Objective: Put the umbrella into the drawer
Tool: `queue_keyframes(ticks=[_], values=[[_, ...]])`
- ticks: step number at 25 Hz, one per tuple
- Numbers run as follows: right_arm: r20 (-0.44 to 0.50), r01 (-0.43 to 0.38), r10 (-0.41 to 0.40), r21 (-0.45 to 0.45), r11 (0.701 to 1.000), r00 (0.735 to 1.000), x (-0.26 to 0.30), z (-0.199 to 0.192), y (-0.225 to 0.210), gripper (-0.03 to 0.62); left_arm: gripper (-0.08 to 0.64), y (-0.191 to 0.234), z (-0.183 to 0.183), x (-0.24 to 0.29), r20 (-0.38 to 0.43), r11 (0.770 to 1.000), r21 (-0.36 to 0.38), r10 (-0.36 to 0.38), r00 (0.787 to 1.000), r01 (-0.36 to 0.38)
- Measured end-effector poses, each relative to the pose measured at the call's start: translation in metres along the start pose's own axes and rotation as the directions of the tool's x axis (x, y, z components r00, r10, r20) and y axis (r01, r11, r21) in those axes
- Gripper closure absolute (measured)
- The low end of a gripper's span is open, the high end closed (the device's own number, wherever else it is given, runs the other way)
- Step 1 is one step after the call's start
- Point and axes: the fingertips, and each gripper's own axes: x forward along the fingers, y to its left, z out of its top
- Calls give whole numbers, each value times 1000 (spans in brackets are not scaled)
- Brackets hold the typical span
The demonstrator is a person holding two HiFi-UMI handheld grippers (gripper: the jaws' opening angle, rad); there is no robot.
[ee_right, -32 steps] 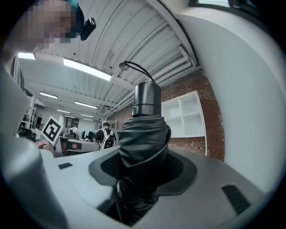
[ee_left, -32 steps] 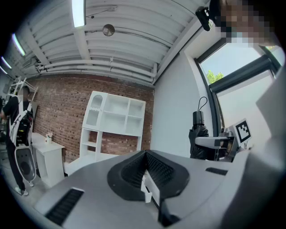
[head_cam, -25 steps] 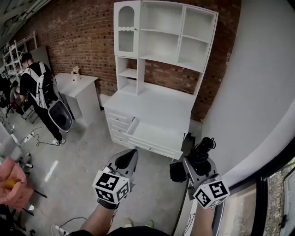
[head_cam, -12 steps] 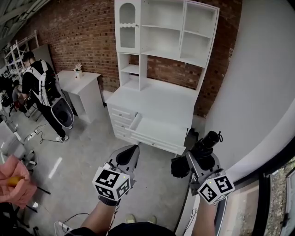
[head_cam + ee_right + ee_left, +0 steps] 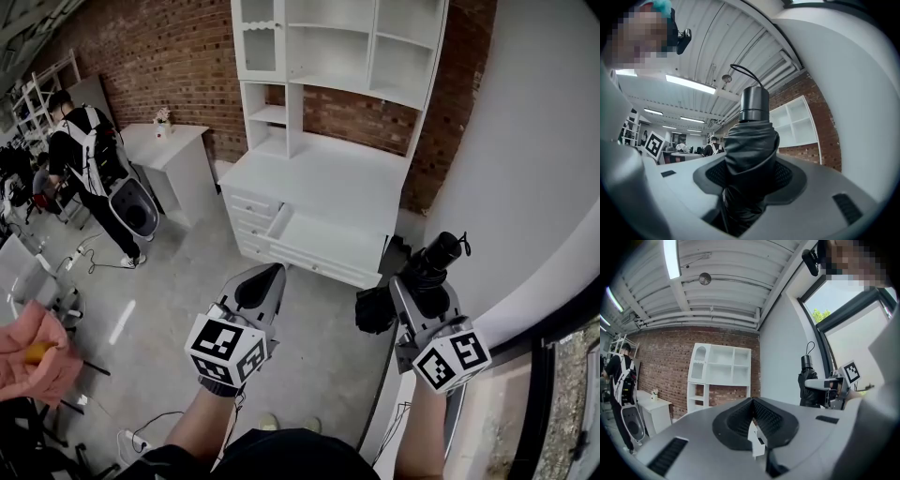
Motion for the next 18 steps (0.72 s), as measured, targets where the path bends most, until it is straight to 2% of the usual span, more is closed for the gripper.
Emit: queue_keyframes(ticks=[8,18], values=[[7,-25,25,-14,1000,1000,-9,0,-18,397,555,-11,6,11,10,999,23,36,999,-36],[21,-18,19,-8,1000,1000,-10,3,-41,397,555,-19,4,28,11,999,17,40,999,-40]])
